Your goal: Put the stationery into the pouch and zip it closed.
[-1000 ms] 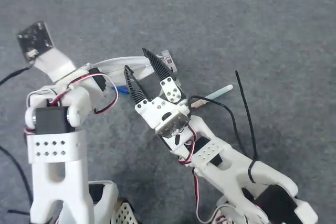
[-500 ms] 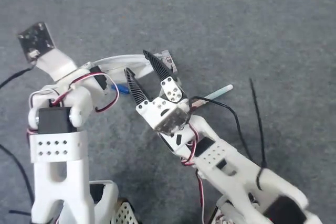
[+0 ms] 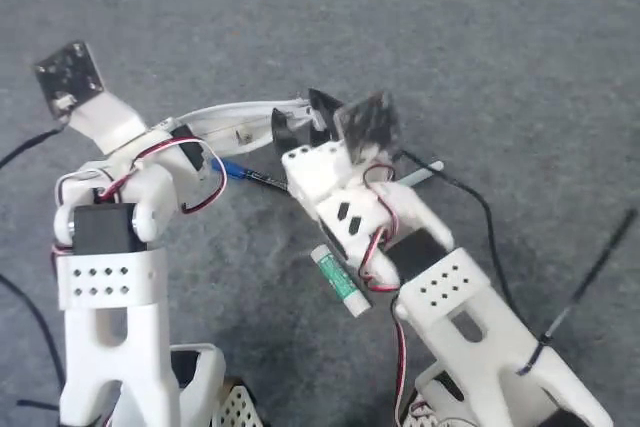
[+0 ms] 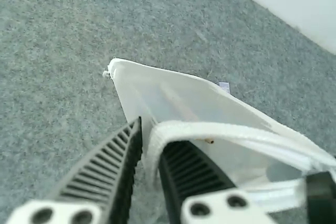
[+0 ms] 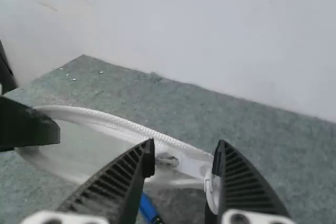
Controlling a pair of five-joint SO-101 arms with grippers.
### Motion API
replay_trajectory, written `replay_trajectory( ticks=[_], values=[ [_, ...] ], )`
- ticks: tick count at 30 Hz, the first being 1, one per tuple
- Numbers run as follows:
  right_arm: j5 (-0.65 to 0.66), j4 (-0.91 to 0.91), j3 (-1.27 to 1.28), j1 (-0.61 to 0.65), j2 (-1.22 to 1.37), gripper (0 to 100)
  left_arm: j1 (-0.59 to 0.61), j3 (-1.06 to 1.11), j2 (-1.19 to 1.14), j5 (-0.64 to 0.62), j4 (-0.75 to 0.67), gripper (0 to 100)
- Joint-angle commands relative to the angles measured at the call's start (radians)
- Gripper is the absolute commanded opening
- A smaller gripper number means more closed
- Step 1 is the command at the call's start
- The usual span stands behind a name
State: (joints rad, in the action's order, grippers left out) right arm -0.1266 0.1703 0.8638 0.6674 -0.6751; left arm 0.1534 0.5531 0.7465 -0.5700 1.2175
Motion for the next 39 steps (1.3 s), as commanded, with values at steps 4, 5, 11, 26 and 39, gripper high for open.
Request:
replay_trajectory(
  ticks=[4,5,11,26,39],
  values=[
    [-0.141,0.435,-0.279,-0.015,-0.041,17.5,0.005,-0.008,-0.003,0.006,-0.018,1],
    [-0.153,0.476,-0.29,-0.015,-0.041,17.4,0.005,-0.008,-0.003,0.006,-0.018,1],
    [-0.18,0.587,-0.292,-0.016,-0.036,17.4,0.005,-0.008,-0.003,0.006,-0.018,1],
    [-0.273,0.82,-0.373,-0.205,-0.03,17.3,0.006,-0.008,-0.003,0.009,-0.018,1],
    [-0.278,0.826,-0.374,-0.36,0.125,17.3,0.006,-0.007,-0.003,0.009,-0.023,1]
  ],
)
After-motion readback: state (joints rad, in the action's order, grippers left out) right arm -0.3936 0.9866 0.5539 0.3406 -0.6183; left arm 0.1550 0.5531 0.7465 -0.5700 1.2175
